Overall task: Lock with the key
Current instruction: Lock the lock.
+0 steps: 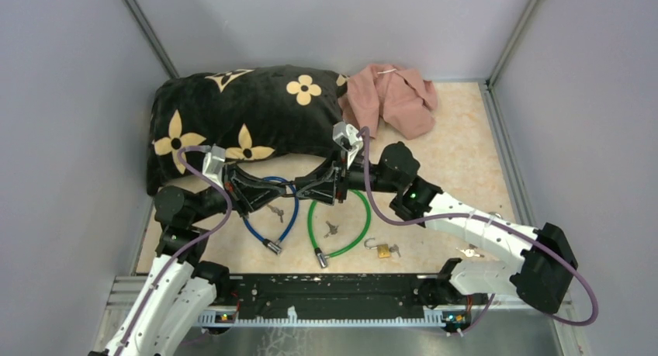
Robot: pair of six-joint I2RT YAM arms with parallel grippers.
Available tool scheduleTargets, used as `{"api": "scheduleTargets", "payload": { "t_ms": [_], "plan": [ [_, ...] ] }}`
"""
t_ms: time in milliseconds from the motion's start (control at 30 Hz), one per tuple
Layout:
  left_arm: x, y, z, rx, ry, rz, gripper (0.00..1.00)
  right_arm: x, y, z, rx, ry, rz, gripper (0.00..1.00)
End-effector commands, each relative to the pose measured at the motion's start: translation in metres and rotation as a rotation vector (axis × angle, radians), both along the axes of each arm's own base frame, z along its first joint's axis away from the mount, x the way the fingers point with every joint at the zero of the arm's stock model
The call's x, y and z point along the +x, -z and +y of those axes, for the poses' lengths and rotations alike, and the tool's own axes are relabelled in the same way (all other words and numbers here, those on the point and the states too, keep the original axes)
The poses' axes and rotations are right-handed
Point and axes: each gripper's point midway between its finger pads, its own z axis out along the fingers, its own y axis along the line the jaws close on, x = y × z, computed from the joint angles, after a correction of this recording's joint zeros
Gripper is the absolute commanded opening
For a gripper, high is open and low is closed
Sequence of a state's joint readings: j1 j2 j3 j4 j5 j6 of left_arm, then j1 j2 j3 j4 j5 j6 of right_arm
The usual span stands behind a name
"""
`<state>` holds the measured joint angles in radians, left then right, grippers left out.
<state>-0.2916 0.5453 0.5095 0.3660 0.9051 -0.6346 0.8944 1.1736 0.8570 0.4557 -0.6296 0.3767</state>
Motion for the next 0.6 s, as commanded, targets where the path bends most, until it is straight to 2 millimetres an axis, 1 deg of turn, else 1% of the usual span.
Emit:
{"api": "scheduleTargets", "payload": {
  "t_ms": [0, 67, 167, 233, 267, 300, 333, 433, 467, 500, 567],
  "plan": [
    [0.0, -0.045, 0.004, -0.066, -0.04, -0.152, 0.0, -0.025, 0.035, 0.005, -0.103, -0.111, 0.049, 0.0],
    [0.001, -0.032, 0.001, -0.034, -0.021, -0.122, 0.0, -0.024, 0.024, 0.007, -0.053, -0.101, 0.038, 0.0],
    [-0.002, -0.006, -0.004, 0.014, 0.023, -0.075, 0.0, -0.02, 0.005, 0.009, 0.034, -0.061, 0.038, 0.0],
    [-0.001, 0.008, -0.006, 0.044, 0.031, -0.091, 0.0, -0.018, -0.002, 0.011, 0.072, -0.034, 0.035, 0.0],
    [0.002, 0.01, -0.006, 0.045, 0.016, -0.096, 0.0, -0.018, -0.002, 0.014, 0.073, -0.029, 0.032, 0.0],
    [0.003, 0.007, -0.006, 0.04, 0.009, -0.118, 0.0, -0.018, 0.001, 0.018, 0.064, -0.032, 0.033, 0.0],
    [0.003, 0.0, -0.005, 0.031, 0.004, -0.159, 0.0, -0.018, 0.008, 0.021, 0.047, -0.038, 0.041, 0.0],
    [0.0, -0.022, -0.004, 0.025, 0.001, -0.278, 0.0, -0.017, 0.037, 0.026, 0.001, -0.046, 0.092, 0.0],
    [-0.002, -0.026, -0.005, 0.031, 0.016, -0.308, 0.0, -0.016, 0.042, 0.028, -0.005, -0.046, 0.106, 0.0],
    [-0.006, -0.025, -0.006, 0.04, 0.042, -0.325, 0.0, -0.016, 0.044, 0.029, -0.006, -0.051, 0.111, 0.0],
    [-0.008, -0.017, -0.008, 0.047, 0.065, -0.296, 0.0, -0.018, 0.034, 0.034, 0.032, -0.068, 0.103, 0.0]
  ]
}}
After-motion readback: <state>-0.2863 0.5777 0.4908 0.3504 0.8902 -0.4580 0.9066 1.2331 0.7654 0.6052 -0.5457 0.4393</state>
